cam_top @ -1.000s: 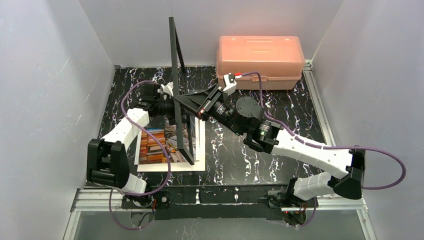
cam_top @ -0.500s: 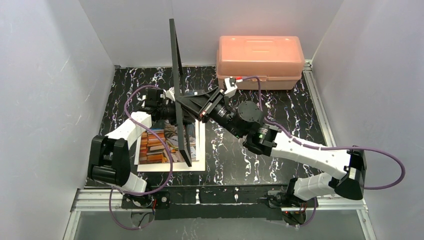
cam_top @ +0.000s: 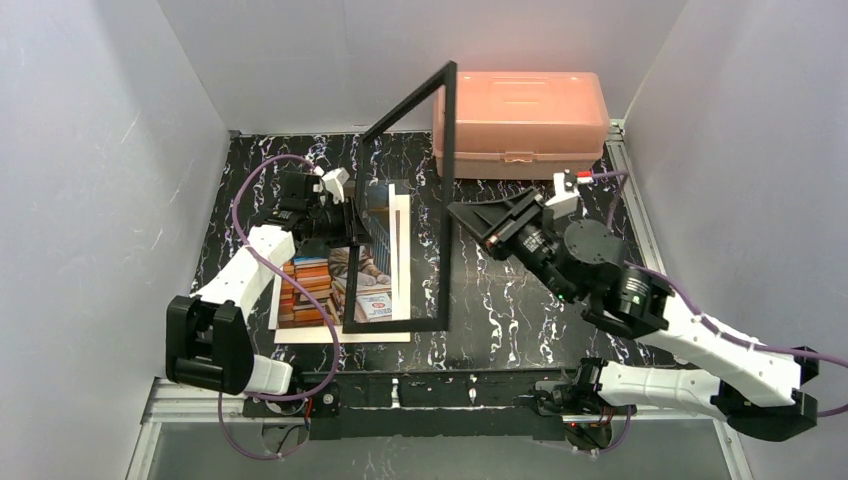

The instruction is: Put the photo into the frame

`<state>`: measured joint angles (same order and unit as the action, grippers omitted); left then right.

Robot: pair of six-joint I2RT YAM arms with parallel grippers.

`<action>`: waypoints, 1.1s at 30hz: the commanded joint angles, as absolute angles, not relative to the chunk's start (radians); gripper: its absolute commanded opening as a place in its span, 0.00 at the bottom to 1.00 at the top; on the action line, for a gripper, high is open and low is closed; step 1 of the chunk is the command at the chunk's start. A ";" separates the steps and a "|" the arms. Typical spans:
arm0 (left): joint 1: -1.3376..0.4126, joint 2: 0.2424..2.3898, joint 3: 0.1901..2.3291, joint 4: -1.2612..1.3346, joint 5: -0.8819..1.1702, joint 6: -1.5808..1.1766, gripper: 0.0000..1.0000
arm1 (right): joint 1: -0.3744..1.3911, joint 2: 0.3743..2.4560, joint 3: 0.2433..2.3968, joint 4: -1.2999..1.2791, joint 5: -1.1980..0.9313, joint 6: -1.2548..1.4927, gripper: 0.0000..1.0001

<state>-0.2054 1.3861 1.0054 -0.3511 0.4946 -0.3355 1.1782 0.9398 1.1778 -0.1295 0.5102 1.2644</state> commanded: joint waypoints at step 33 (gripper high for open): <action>-0.272 1.338 1.004 -0.628 0.482 -0.253 0.06 | 1.128 1.003 1.060 -0.859 0.952 1.086 0.83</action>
